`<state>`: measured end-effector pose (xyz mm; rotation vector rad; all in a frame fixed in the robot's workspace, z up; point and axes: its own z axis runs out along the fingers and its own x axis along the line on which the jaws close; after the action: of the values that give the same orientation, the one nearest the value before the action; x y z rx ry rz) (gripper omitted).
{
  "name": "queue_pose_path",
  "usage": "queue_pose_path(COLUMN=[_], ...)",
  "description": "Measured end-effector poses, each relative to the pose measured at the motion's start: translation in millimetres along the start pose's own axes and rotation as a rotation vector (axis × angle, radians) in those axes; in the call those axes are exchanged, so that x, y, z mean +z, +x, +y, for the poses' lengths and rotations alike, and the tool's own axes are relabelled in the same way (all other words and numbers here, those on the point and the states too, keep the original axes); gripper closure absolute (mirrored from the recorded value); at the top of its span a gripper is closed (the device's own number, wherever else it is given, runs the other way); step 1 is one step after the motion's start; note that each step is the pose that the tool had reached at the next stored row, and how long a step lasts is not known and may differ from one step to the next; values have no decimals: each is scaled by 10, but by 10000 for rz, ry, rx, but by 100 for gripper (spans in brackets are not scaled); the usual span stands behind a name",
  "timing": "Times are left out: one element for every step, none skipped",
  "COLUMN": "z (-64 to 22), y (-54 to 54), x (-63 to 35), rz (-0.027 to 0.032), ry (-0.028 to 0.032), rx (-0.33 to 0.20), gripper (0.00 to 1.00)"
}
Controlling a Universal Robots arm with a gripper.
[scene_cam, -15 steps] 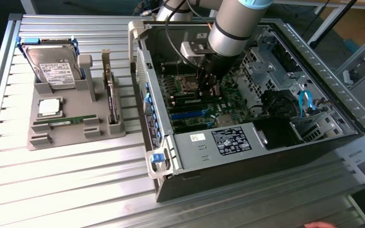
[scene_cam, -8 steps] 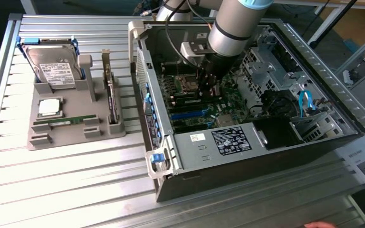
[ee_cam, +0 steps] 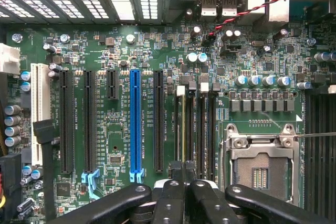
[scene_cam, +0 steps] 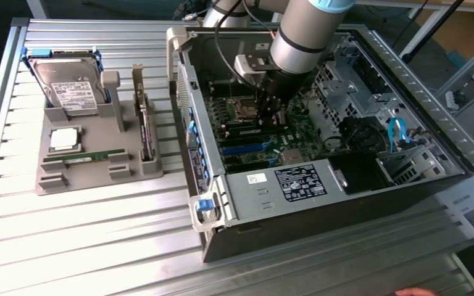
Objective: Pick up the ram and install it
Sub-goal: 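Press down the ram until it locks into place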
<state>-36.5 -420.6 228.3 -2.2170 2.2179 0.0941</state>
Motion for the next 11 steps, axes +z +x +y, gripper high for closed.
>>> queue_pose_path(z=[0,0,0,0,0,-1,1,3,3,4,6], y=[0,0,0,0,-1,-4,-3,-3,-5,-5,-7], x=[0,0,0,-5,-15,-29,-53,-78,-98,-120,-150], rz=[0,1,1,-1,-11,-21,-9,0,-2,-1,-1], ry=[0,-1,-1,1,5,10,2,-3,-3,-3,-4], rx=[0,0,0,0,-1,-2,-2,-1,0,0,0], gripper=[90,90,90,90,90,90,90,90,90,90,90])
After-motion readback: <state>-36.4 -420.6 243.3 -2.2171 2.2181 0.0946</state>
